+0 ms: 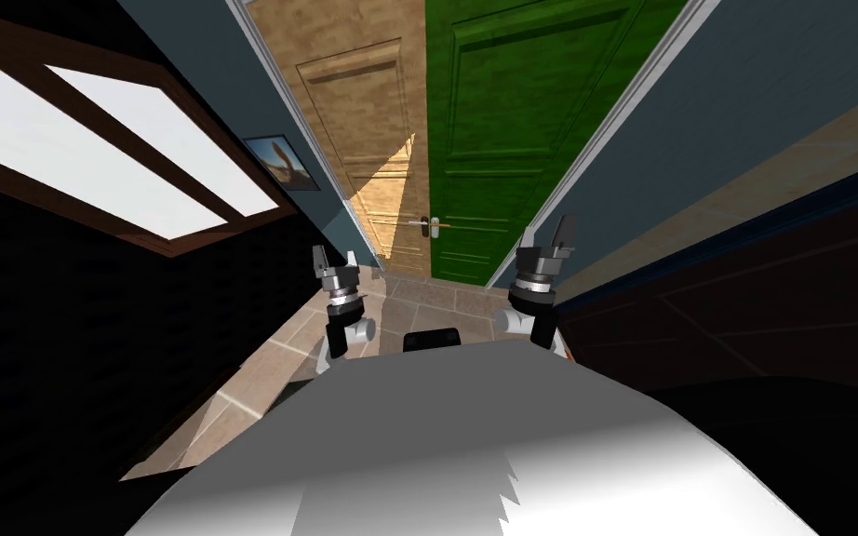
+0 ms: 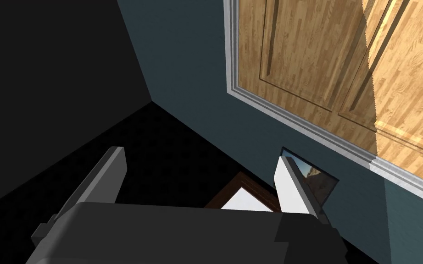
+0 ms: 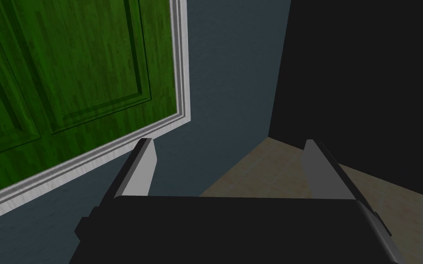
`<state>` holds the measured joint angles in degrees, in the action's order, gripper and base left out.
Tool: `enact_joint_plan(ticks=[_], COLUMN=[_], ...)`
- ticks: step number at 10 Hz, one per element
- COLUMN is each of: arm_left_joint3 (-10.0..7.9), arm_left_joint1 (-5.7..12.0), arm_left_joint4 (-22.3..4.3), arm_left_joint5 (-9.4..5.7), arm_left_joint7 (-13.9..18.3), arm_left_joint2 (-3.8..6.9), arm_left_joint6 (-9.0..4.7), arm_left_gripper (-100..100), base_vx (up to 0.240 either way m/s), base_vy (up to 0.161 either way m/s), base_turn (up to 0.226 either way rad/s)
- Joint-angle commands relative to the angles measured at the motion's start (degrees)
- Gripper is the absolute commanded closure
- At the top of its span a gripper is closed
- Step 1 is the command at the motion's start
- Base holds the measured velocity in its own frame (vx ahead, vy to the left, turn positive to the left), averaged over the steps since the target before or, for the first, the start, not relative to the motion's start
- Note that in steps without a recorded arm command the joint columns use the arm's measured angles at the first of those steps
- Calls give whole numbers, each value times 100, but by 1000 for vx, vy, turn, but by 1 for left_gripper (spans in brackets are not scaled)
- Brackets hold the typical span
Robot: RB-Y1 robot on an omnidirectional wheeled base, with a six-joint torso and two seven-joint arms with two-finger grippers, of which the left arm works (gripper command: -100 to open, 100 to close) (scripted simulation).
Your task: Pull the door open
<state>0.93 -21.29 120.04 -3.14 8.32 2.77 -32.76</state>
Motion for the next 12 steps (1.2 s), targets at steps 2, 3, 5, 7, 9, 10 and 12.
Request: enact_joint_plan(ticks=[2,3,5,7,9,10,12], arm_left_joint3=[-23,-25,-31,-37,-43,-46,-52], arm_left_joint1=[150,213,344,478,618,687,830], arm_left_joint4=[-334,-469,-748,-1034,-1332,-1481,-1786], arm_left_joint5=[-25,-31,-42,-54,-66,-72,-85], arm_left_joint7=[39,48,67,86,106,116,136], arm_left_joint2=[120,160,241,322,405,446,529], arm_left_joint6=[92,125,192,261,332,367,441], arm_left_gripper=[-100,-100,-100,-100,-100,-100,-100], base_vx=[101,89,106,105,99,102,104], base_vy=[-7,-8,-13,-12,-11,-29,-13], base_turn=[-82,-98,-99,-91,-98,-103,-99])
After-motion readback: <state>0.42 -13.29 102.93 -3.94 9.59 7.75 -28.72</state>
